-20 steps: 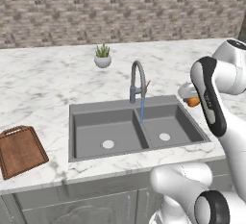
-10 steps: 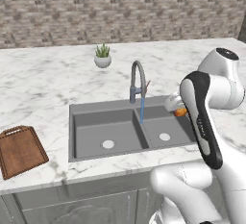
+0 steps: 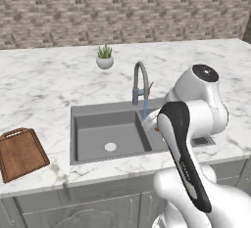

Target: Pick the peach from the sink and place it on the cutting board to airdry. Then turn off the sink faucet.

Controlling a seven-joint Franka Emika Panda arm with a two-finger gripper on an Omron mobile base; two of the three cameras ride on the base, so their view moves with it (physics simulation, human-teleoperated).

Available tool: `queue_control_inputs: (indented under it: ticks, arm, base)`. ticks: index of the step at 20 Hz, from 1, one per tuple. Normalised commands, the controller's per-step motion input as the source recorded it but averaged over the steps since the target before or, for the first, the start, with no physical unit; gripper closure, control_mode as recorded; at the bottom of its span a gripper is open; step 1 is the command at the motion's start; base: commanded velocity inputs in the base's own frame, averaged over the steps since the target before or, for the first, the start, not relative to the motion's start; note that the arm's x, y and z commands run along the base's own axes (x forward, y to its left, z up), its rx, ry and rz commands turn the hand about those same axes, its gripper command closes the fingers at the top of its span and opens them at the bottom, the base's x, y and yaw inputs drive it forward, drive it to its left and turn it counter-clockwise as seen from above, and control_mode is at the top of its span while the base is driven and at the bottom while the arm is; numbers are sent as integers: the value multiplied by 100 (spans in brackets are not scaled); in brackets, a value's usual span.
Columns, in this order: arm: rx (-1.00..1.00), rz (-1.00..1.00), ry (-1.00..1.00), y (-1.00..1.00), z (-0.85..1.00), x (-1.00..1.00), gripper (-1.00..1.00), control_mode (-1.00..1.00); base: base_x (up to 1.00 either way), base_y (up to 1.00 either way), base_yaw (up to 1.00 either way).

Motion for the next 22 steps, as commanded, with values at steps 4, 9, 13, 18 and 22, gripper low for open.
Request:
queue_control_inputs:
  ticks: [4, 9, 13, 18, 22]
  arm:
    - [-6, 9, -7, 72, 12, -29, 100, -100]
    - [-2, 14, 0, 66, 3, -16, 100, -100]
    - [-1, 12, -3, 59, 0, -4, 100, -100]
    - [0, 7, 0, 67, 3, 0, 100, -100]
    - [0, 6, 7, 73, 4, 0, 100, -100]
  base:
    - [0, 0, 0]
    - [0, 0, 0]
    - [0, 0, 0]
    - [0, 0, 0]
    - [0, 0, 0]
